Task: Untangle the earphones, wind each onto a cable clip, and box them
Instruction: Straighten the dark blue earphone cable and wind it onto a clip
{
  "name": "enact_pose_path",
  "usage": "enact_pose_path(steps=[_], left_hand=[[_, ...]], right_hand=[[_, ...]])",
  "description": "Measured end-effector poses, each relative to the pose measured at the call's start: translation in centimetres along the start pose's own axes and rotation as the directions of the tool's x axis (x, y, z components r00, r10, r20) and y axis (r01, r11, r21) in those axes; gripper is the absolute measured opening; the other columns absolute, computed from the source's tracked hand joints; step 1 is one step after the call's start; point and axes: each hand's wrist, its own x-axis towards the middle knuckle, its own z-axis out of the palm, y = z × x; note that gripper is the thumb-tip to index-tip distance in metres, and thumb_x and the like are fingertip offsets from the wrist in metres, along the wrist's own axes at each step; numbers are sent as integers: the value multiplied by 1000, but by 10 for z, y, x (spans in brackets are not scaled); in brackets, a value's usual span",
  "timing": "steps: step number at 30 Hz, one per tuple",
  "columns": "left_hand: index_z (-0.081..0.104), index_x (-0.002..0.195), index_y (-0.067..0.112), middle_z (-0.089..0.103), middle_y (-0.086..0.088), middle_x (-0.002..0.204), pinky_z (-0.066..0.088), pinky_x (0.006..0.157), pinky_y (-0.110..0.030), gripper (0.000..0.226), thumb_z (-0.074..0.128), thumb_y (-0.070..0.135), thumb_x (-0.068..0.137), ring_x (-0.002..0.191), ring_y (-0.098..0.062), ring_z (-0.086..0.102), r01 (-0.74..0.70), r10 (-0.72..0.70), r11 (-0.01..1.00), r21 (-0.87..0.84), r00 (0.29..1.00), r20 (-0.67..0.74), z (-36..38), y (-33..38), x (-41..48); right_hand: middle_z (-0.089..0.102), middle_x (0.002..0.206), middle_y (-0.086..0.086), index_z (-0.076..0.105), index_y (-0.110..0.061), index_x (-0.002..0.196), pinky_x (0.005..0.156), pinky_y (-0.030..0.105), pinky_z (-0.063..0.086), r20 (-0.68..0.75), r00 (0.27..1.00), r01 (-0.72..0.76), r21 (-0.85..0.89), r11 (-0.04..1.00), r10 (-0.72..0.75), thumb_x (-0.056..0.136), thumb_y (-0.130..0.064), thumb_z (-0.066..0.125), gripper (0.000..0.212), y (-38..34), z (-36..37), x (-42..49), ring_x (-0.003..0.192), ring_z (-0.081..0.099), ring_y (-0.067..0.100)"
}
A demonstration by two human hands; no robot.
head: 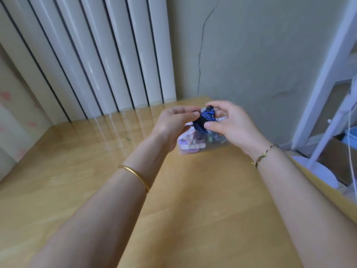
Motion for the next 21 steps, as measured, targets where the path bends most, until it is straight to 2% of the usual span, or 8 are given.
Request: enact_pose_path(steps=[2,4,8,10,13,15,18,21], left_hand=[[62,119,8,65,-6,107,50,85,-24,32,61,1,88,93,-14,61,-52,59,991,122,997,-56,-1,8,27],[63,119,10,64,-6,115,47,93,-29,30,60,4,90,101,-15,58,-42,84,968,249,983,-161,-8,11,51],[62,111,8,57,-8,106,40,79,-29,19,50,11,96,92,-20,49,170,-34,908,383,941,-338,-23,1,89],[57,104,7,53,-10,104,40,74,-32,14,47,14,98,89,-24,48,311,-163,876,370,911,-379,-26,-9,102],[53,109,5,60,-14,111,47,88,-40,26,40,26,98,98,-28,59,471,-342,824,315,857,-386,-29,-25,114],[53,97,7,65,-14,101,46,96,-43,27,38,30,98,93,-27,63,513,-399,820,253,830,-390,-29,-33,121],[50,85,11,62,-7,80,44,97,-40,23,38,26,98,74,-22,58,532,-437,829,170,808,-396,-26,-35,126],[49,87,12,59,-3,78,41,94,-36,16,40,19,98,68,-18,54,523,-452,847,93,802,-389,-28,-37,127]], right_hand=[[62,109,3,59,-22,120,78,32,52,-76,996,34,-121,992,-43,78,1,69,49,0,-10,29,89,61,20],[61,109,2,60,-21,119,82,25,46,-18,996,77,-348,934,-89,77,3,68,49,-1,-17,55,93,58,18],[54,105,1,60,-20,120,69,21,39,260,964,130,-624,770,47,78,8,63,51,4,-15,83,87,48,17],[56,112,3,60,-20,121,60,22,40,320,945,170,-663,729,72,80,10,56,51,5,-12,87,87,48,18],[54,131,4,52,-21,133,79,21,41,386,912,181,-683,708,140,87,7,46,55,11,-11,91,108,53,22],[55,131,4,53,-20,133,85,19,36,344,933,164,-660,733,101,88,8,41,54,17,-13,92,116,52,21],[64,112,2,69,-16,111,80,18,40,238,971,151,-541,827,-22,86,12,38,48,24,-18,91,102,58,15],[66,116,2,72,-16,108,78,21,43,326,945,179,-593,785,31,88,11,37,48,25,-14,87,103,59,17]])
